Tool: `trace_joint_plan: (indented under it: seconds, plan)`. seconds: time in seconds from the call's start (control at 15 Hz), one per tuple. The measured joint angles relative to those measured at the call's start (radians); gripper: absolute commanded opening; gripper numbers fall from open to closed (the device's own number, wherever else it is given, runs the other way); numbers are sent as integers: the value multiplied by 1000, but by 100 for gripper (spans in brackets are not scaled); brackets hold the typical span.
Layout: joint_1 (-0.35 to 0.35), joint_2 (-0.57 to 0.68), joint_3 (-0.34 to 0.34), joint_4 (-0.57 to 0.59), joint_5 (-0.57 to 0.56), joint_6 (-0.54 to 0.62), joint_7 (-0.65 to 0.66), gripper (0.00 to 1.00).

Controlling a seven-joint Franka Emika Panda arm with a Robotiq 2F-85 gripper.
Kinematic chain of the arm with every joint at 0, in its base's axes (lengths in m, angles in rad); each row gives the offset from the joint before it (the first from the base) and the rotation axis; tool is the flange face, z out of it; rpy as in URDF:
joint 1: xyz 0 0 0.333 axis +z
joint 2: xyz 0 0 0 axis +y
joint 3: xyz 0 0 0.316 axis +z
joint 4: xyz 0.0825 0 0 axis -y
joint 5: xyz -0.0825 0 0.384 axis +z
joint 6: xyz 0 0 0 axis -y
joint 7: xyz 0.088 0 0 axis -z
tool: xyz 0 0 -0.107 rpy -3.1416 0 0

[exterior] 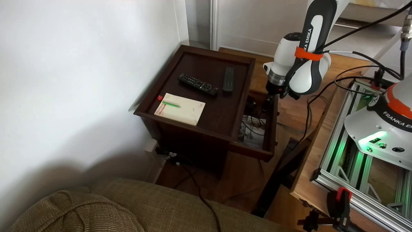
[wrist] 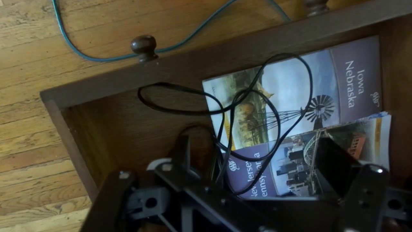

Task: Remove the alarm from the drawer and put it on the cabinet

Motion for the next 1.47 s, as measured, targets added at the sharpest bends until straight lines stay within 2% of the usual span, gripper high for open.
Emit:
trace_joint_plan:
  seconds: [0.13, 0.53, 0.8, 1.07, 1.4, 1.47]
  plan:
    - [0, 49, 0, 38, 0, 33, 0, 100]
    - [0, 42, 0, 37, 0, 33, 0, 100]
    - [-11, 59, 27, 60, -3, 40, 0, 100]
    - [-13, 119, 50, 102, -3, 70, 0, 100]
    - [-13, 203, 38, 164, 7, 131, 4, 99]
    - [-14, 219, 35, 177, 7, 143, 5, 74]
